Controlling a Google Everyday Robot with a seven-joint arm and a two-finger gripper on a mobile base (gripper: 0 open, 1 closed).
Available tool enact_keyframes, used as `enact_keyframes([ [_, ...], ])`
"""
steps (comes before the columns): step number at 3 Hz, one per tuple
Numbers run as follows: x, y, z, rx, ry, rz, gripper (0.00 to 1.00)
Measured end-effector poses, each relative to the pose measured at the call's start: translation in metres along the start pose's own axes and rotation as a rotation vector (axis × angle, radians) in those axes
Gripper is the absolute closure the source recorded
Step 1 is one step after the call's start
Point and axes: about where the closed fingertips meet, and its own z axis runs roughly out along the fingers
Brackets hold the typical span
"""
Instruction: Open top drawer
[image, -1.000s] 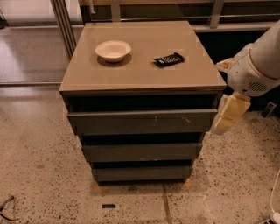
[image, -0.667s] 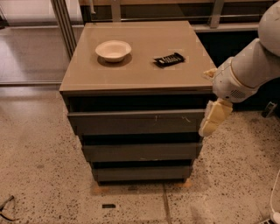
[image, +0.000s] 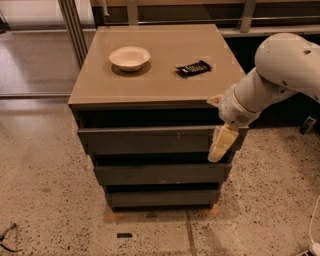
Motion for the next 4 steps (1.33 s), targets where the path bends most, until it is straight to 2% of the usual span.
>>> enact_keyframes([
  [1, 0.002, 0.003, 0.035, -0.057, -0.006, -0.009, 0.00],
  [2, 0.013, -0.010, 0.087, -0.065, -0.014, -0.027, 0.00],
  [4, 0.022, -0.018, 0.100, -0.040, 0.000, -0.051, 0.00],
])
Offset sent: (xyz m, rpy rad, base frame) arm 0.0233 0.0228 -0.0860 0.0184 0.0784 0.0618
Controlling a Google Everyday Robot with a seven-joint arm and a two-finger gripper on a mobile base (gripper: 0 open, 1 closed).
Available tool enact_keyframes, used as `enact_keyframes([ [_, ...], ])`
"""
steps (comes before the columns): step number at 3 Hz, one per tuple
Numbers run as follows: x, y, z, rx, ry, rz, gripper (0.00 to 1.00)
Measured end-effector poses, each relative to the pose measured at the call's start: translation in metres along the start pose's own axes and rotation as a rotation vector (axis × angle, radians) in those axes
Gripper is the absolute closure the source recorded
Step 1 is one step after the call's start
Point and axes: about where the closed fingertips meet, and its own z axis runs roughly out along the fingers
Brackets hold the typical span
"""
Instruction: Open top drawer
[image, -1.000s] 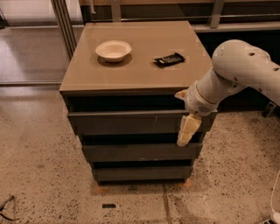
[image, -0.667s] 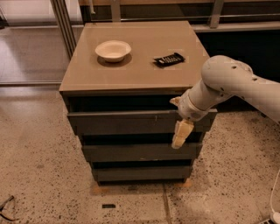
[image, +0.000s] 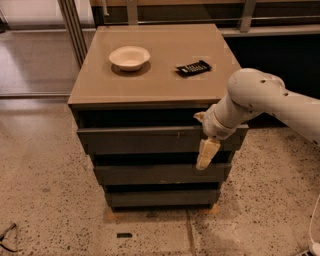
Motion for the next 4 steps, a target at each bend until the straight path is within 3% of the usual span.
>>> enact_keyframes([
  [2, 0.022, -0.038, 0.054, -0.007, -0.055, -0.003, 0.00],
  [3, 0.022, -0.038, 0.054, -0.007, -0.055, -0.003, 0.00],
  [4, 0.023, -0.033, 0.056, -0.054, -0.046, 0.024, 0.00],
])
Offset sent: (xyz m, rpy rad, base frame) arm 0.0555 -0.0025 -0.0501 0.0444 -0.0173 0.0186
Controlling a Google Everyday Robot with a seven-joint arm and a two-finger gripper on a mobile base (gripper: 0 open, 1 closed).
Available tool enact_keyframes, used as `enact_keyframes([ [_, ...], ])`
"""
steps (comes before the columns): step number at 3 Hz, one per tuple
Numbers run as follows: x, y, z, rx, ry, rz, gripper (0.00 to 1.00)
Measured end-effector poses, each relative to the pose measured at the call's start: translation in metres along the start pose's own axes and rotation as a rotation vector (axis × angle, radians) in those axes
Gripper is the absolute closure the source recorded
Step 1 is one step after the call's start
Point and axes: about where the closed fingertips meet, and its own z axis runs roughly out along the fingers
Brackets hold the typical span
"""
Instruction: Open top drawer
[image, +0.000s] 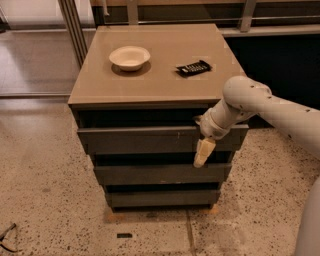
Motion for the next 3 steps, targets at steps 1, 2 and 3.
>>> enact_keyframes([
  [1, 0.004, 0.010, -0.001, -0.056, 0.010, 0.039, 0.00],
  [2, 0.007, 0.021, -0.005, -0.091, 0.015, 0.066, 0.00],
  [3, 0.005, 0.020, -0.007, -0.091, 0.015, 0.066, 0.00],
])
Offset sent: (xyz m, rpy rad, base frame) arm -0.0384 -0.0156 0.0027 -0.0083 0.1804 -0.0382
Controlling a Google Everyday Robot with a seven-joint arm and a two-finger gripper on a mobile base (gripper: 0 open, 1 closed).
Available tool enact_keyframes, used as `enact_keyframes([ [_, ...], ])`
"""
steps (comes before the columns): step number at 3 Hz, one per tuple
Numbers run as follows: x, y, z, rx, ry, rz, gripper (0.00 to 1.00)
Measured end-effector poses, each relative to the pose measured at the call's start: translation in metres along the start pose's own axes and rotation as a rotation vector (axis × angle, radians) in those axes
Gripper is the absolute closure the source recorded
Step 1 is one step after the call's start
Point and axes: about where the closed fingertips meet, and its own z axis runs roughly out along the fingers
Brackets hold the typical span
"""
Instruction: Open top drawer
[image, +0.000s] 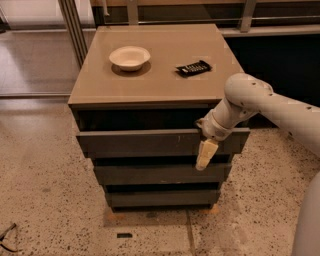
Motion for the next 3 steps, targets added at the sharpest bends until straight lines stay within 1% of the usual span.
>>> enact_keyframes([
  [1, -0.003, 0.025, -0.009, -0.044, -0.046, 0.027, 0.00],
  [3, -0.010, 0.085, -0.018, -0.136, -0.233, 0.114, 0.00],
])
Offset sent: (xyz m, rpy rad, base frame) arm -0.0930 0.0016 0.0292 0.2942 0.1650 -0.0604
